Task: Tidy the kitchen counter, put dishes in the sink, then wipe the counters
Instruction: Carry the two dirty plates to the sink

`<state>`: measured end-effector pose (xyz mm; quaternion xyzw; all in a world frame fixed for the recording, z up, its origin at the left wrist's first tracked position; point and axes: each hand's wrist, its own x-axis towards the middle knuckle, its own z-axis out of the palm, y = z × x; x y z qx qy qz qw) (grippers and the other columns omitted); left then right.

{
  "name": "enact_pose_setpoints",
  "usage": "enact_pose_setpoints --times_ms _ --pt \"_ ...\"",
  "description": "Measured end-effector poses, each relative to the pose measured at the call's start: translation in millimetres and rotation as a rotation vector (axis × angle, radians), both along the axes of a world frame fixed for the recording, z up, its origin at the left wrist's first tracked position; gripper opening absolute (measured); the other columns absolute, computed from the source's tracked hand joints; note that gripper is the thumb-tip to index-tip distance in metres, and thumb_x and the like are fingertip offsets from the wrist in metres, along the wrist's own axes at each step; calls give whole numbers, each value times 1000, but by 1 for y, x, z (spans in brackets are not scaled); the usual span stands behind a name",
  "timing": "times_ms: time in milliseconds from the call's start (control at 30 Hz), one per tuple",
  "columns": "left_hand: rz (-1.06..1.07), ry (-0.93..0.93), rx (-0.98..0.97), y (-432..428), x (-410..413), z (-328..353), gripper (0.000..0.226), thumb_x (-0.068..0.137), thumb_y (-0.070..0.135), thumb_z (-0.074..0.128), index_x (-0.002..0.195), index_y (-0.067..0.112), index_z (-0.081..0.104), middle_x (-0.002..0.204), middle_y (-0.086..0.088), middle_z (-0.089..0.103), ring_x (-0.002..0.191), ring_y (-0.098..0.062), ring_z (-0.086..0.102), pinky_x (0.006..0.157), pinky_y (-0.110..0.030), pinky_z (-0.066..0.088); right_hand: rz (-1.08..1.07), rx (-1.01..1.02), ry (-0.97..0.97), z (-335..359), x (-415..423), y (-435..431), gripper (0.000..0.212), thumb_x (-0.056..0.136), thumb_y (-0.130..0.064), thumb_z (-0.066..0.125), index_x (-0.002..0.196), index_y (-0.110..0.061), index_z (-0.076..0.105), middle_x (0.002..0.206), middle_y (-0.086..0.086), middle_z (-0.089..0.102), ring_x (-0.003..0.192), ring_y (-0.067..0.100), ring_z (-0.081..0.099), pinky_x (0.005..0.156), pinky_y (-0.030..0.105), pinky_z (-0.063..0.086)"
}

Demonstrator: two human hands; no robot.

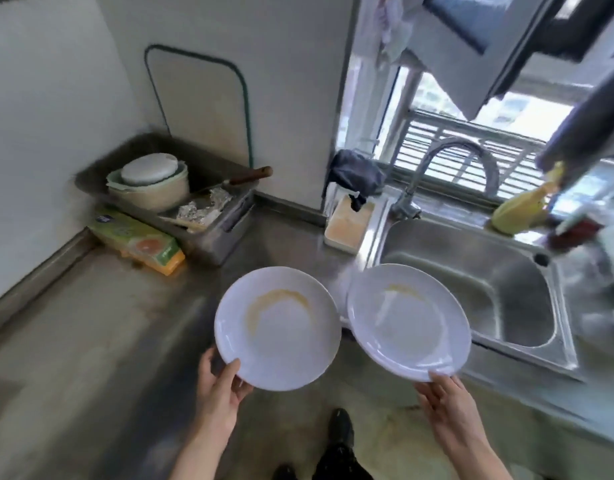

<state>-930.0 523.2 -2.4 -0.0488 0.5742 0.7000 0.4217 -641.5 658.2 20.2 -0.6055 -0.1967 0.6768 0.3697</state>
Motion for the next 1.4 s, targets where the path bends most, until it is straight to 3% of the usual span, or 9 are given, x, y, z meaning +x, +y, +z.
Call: enact_pose_setpoints --times_ms 200,300,433,600,833,1000,1233,1300,1400 --pt "-204 28 15 84 56 13 37 87 -5 49 119 15 43 110 -8 56 89 -26 58 54 -31 58 -227 14 -23 0 85 24 17 89 -1 47 85 -15 55 53 -4 66 45 8 63 53 24 43" --pt "-233 17 -9 123 83 12 36 87 -6 50 114 18 45 111 -17 55 86 -28 58 48 -27 55 -291 -2 -17 -5 124 52 16 88 0 48 89 -14 55 61 -2 70 51 12 67 41 15 45" --pt "-224 17 -37 171 113 9 33 88 -6 49 99 25 50 119 -18 50 88 -27 57 48 -28 55 -293 -22 -11 -16 165 111 15 90 0 49 92 -13 55 66 -3 70 50 9 66 37 13 43" --pt "-122 -5 -79 217 152 5 31 89 -4 47 98 26 50 121 -15 49 89 -24 57 51 -27 56 -104 -79 -51 -37 186 201 17 91 2 47 97 -11 55 59 -2 69 46 11 64 33 11 35" --pt "42 -12 -130 257 180 -7 36 90 -1 46 118 22 43 105 -1 57 93 -21 57 55 -28 58 290 -120 -240 -94 167 306 12 93 0 48 103 -6 52 66 5 63 41 8 58 34 15 40" --pt "42 -9 -165 269 182 -20 31 90 -1 43 98 27 52 104 2 60 89 -16 60 59 -30 58 545 -123 -271 -144 159 335 22 96 -5 46 117 -6 47 79 6 59 51 13 54 40 17 43" --pt "3 -33 -153 283 185 -32 30 90 -1 44 106 22 55 86 6 73 75 -12 70 60 -31 58 663 -236 -233 -193 153 345 24 95 -9 49 119 -9 46 82 11 60 58 19 50 41 19 44" --pt "-20 -36 -136 286 187 -31 31 89 -1 46 106 23 56 86 5 73 76 -14 70 64 -33 59 646 -242 -316 -201 152 345 25 93 -16 54 117 -9 49 93 14 62 64 22 55 45 22 46" --pt "-58 -55 -109 288 191 -27 33 85 1 50 111 21 54 94 1 72 82 -17 69 70 -36 58 676 -139 -542 -210 156 348 53 82 -44 60 114 -2 58 104 10 64 83 23 56 64 28 43"
